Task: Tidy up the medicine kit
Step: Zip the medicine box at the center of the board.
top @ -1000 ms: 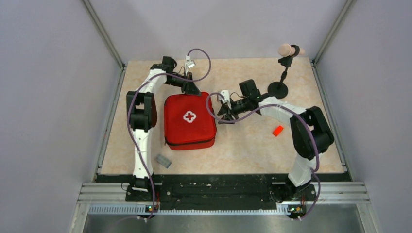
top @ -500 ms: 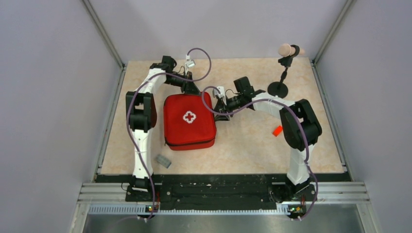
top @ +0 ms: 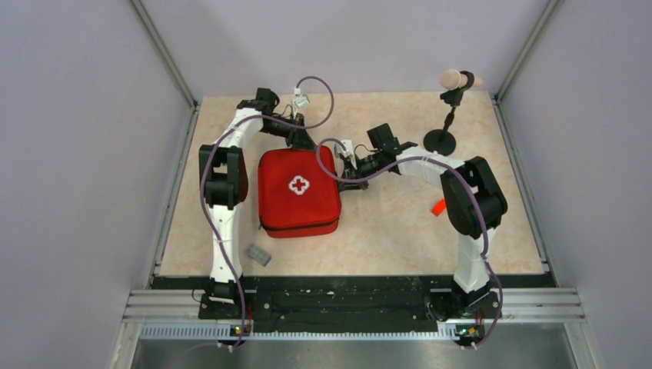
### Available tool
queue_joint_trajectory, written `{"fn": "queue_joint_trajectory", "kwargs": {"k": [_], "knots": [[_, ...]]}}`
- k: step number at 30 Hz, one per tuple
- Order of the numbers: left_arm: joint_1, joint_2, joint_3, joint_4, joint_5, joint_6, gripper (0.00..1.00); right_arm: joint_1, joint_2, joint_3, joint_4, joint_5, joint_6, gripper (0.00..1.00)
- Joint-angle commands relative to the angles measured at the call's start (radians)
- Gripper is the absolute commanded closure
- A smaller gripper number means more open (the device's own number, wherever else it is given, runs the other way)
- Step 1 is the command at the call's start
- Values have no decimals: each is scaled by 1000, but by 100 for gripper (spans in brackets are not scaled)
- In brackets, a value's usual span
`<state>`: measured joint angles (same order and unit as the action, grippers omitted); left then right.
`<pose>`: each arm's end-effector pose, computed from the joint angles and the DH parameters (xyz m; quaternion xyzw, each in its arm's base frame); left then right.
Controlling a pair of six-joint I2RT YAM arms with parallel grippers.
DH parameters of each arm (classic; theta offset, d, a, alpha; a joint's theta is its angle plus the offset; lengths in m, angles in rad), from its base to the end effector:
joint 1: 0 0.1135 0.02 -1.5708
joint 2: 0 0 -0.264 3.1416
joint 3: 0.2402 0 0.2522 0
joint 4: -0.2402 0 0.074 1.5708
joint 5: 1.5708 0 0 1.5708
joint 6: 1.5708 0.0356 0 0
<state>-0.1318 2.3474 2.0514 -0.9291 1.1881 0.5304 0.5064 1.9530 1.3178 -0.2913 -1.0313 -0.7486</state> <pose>0.4779 -0.0967 0.2056 0.3564 0.7407 -0.5123 0.2489 0.3408 0.2240 0.1876 -0.6109 0.5764 0.4310 0.3299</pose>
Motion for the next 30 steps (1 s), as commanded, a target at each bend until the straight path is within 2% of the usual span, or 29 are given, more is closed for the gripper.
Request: {"fn": "queue_joint_trajectory", "kwargs": {"k": [1,6,10,13,16,26,30], "knots": [[20,-54,36,87,-46,-84,100,12,-63,34,-112,67,-71,100],[58,-35,46,197,-143,-174,100,12,-141,28,-279,153,-223,100],[85,-16,53,272,-248,-276,100,13,-130,71,-447,212,-326,100],[108,-29,12,387,-352,-443,100,11,-115,84,-487,246,-338,100],[123,-52,-22,424,-433,-525,100,11,-87,108,-516,277,-312,100],[245,-119,-126,431,-654,-543,100,4,-80,172,-587,384,-313,100],[270,-187,-200,422,-600,-575,100,5,-49,209,-564,448,-289,100]]}}
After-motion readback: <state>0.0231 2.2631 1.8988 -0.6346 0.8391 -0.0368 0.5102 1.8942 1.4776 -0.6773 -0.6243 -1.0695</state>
